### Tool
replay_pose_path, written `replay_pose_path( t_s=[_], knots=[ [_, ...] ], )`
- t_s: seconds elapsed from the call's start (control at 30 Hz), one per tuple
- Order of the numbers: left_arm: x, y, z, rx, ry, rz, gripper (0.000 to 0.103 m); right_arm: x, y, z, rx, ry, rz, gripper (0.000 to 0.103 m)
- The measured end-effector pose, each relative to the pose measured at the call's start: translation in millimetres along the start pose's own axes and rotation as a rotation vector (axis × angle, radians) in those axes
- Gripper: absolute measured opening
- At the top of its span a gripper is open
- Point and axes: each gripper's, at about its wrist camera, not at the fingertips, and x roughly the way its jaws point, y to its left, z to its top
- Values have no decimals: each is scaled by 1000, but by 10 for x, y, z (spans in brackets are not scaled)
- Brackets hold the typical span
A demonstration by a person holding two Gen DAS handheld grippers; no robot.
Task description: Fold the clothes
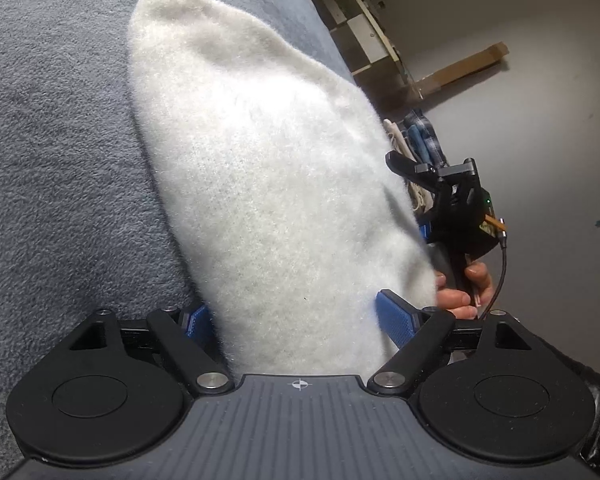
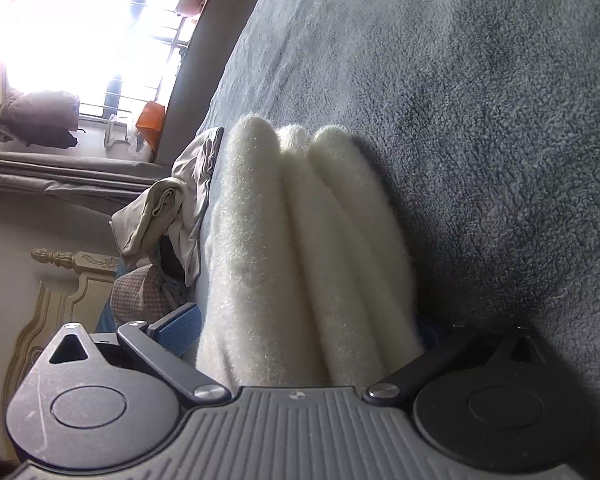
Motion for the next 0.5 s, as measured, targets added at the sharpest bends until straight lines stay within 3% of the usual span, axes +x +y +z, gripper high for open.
replay_pose_path(
  t_s=[0.27,0.5],
  knots=[
    [-239,26,-55,21,-40,8,77,100,287,-138,-14,-43,30,103],
    [-880,95,-78,29,-129,63,77,463,629,-524,-23,9,48,103]
  ],
)
